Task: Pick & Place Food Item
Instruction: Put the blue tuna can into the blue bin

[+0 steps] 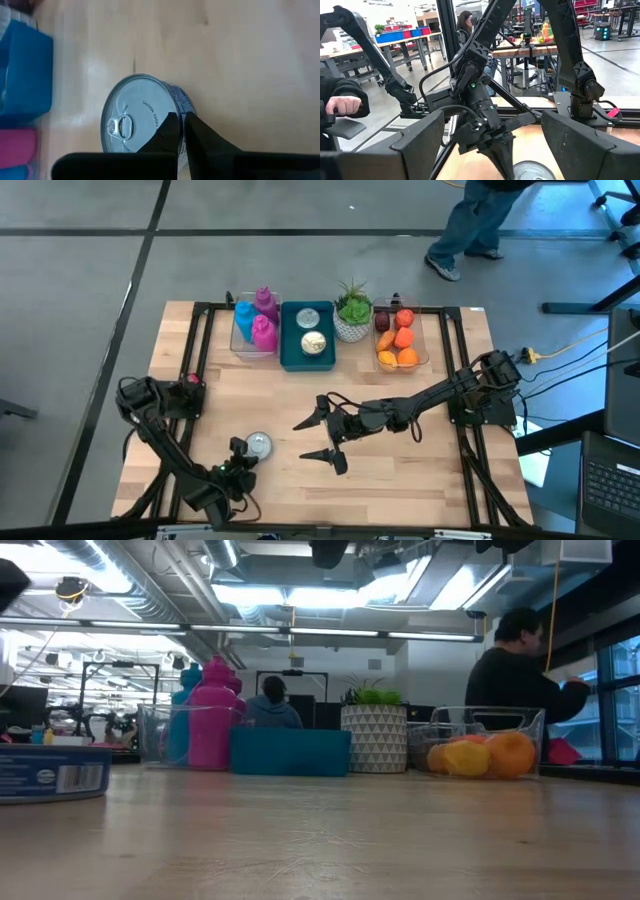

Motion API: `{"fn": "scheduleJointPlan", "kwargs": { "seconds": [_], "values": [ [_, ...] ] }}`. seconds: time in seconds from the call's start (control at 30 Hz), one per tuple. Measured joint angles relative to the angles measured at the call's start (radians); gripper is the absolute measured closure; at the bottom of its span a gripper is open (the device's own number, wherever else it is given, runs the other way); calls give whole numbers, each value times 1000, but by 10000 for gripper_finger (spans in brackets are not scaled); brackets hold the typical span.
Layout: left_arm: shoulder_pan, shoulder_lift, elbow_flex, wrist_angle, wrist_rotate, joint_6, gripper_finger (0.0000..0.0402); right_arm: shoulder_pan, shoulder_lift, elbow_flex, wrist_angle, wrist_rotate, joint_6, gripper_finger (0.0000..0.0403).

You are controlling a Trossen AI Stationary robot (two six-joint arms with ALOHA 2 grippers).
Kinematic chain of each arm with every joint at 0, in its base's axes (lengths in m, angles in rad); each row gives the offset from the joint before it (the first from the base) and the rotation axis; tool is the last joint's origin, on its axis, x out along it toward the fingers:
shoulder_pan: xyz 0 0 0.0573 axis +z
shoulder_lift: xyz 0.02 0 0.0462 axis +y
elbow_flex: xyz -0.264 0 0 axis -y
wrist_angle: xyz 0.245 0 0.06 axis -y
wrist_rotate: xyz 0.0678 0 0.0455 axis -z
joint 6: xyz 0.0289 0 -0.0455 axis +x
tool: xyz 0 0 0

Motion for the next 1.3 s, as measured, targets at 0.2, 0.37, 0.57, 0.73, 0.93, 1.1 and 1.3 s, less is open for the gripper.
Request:
{"fn": "scheduleJointPlan", "kwargs": {
  "seconds": [0.2, 0.37, 0.57, 0.73, 0.93, 1.1, 1.3],
  "values": [
    [31, -43, -2, -5, 47, 38, 401, 0, 0, 0, 0, 0, 0, 74],
    [52, -53, -2, -9, 66, 61, 401, 2, 0, 0, 1, 0, -1, 74],
    [62, -58, -2, -11, 65, 88, 401, 9, 0, 0, 1, 0, -7, 74],
    [73, -83, 15, -39, 64, 96, 401, 13, 0, 0, 2, 0, -22, 74],
    [82, -90, 56, -72, 45, 131, 401, 13, 0, 0, 2, 0, -22, 74],
    [93, -90, 61, -78, 41, 148, 401, 13, 0, 0, 2, 0, -21, 74],
    [115, -90, 61, -93, 34, 178, 401, 13, 0, 0, 12, 0, -24, 74]
  ]
}}
